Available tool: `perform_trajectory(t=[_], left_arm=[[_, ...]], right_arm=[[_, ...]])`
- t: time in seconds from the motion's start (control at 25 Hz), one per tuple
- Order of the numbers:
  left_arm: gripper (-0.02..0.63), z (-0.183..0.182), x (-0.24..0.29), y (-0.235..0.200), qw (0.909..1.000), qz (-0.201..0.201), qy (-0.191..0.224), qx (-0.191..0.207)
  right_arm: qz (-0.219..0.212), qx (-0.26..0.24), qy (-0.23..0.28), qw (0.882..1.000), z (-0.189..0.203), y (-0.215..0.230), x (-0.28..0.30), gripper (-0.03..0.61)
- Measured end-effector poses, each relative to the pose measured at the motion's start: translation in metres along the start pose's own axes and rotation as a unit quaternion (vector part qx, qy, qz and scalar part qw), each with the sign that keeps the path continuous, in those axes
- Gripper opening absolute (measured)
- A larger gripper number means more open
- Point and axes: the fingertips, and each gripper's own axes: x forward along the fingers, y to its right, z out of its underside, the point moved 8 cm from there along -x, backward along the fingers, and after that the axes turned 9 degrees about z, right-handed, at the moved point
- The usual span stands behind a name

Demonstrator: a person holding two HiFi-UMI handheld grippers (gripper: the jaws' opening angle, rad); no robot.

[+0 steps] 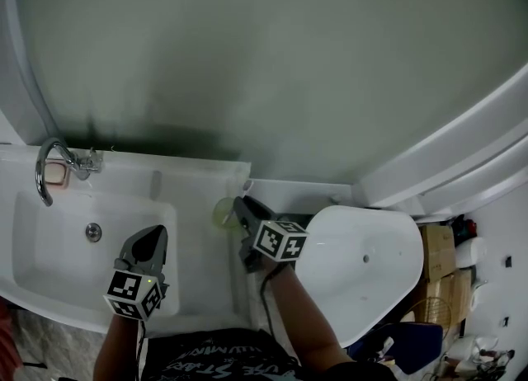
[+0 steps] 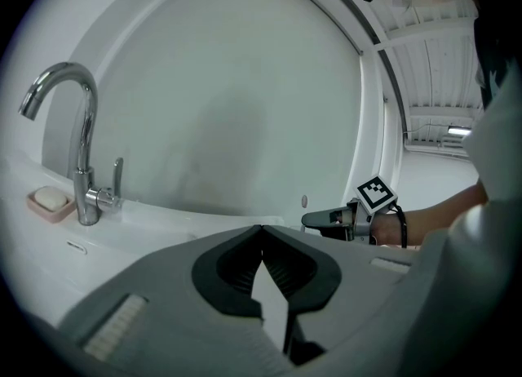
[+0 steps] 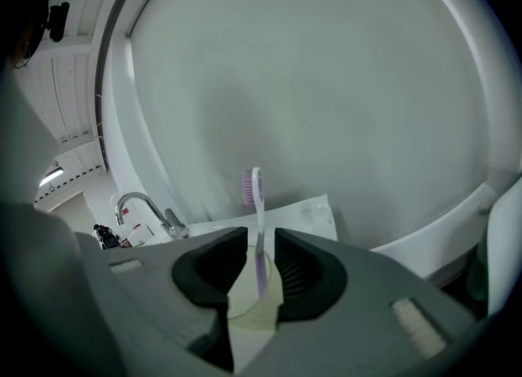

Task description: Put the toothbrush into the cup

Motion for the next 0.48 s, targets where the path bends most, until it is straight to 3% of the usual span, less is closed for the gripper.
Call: perform_trajectory(t=[0.48], left_arm=[[0.009,-0.009,-0.020,0.021,0.9997,-0.015,0.020,0.005]], right_arm=[[-0.013,0.001,0.029,0.999,-0.013,-0.003,-0.042,0.138]])
